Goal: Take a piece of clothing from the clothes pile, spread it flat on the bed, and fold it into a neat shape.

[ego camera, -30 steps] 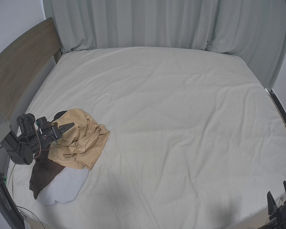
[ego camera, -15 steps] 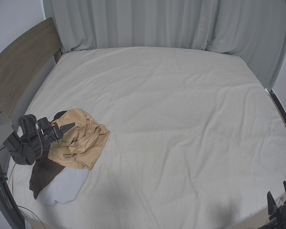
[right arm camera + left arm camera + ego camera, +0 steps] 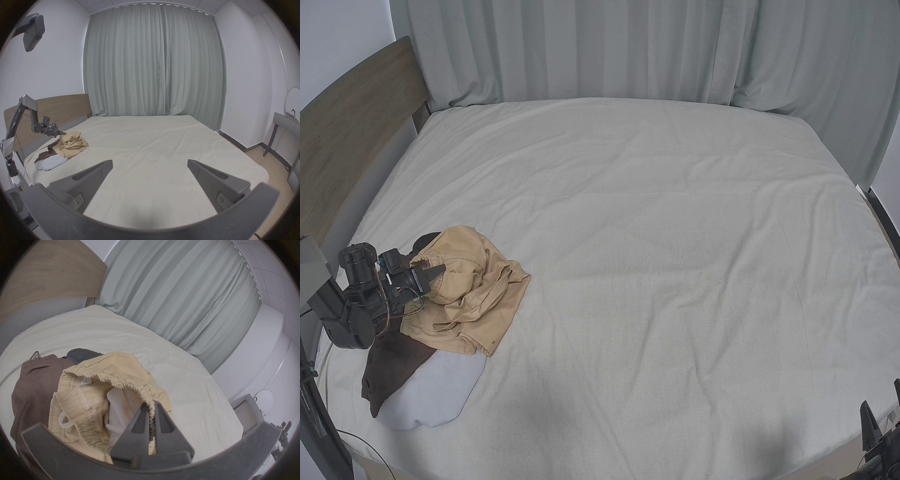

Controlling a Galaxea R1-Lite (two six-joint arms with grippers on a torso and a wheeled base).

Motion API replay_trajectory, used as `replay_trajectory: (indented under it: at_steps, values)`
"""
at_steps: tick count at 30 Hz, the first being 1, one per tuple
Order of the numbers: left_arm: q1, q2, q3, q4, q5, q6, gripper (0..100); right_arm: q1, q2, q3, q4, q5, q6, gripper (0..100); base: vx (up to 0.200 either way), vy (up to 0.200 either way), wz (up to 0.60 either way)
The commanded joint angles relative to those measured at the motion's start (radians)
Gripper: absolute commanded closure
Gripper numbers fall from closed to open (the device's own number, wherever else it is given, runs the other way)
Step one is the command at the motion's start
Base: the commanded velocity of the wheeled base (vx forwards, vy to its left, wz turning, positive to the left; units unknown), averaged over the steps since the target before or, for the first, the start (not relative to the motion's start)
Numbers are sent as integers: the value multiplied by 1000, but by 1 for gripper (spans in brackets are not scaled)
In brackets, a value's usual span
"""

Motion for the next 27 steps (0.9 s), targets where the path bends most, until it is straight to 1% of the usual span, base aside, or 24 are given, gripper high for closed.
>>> replay_trajectory:
  at_steps: [1, 6, 9, 15, 21, 27]
  values:
    - [2, -11, 10, -2, -1, -2, 100, 0, -9, 18, 0, 1, 0, 0, 0, 0, 0]
    - [4, -45, 36, -21, -4, -18, 100, 0, -7, 18, 0, 1, 0, 0, 0, 0, 0]
    - [1, -97, 90, -58, -26, -51, 100, -2, -9, 18, 0, 1, 0, 0, 0, 0, 0]
    - [-18, -182, 161, -82, -36, -56, 100, -2, -9, 18, 0, 1, 0, 0, 0, 0, 0]
    - [-41, -272, 230, -90, -81, -103, 100, -2, -9, 18, 0, 1, 0, 0, 0, 0, 0]
    - [-61, -284, 273, -160, -82, -106, 100, 0, -7, 18, 0, 1, 0, 0, 0, 0, 0]
